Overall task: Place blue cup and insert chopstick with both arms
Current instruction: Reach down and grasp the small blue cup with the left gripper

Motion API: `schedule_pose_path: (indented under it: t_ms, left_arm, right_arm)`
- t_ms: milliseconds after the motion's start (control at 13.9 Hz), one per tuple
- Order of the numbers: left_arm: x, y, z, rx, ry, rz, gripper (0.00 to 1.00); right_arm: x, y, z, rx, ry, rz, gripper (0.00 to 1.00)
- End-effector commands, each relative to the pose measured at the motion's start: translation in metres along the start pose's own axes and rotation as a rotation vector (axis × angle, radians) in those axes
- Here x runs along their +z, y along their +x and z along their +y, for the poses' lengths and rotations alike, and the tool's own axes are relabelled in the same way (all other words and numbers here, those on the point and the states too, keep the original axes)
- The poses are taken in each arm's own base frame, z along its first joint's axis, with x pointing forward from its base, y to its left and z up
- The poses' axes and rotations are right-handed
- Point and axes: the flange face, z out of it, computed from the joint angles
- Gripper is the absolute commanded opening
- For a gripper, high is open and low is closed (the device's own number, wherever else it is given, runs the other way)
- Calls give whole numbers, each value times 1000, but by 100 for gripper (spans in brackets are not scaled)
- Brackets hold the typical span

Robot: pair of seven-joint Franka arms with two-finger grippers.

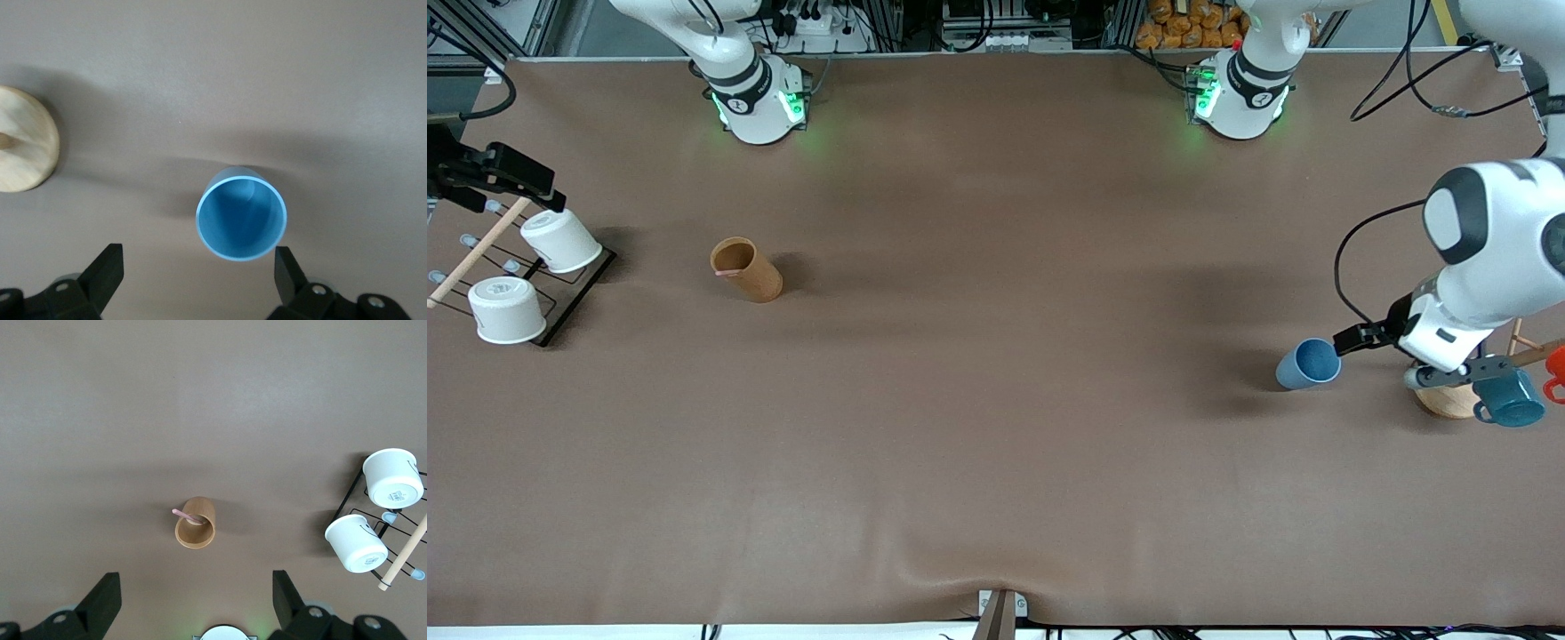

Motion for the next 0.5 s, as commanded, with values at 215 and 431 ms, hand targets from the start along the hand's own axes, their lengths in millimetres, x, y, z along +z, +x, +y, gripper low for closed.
schedule_pose_path:
  t_ms: [215,431]
  left_arm:
    - [42,6,-15,-7,-8,-2,81]
    - [60,0,-15,-7,-8,-3,74]
  right_arm:
    - [13,10,-18,-14,3,-34,100]
    - [34,24,-26,-25,16,-70,100]
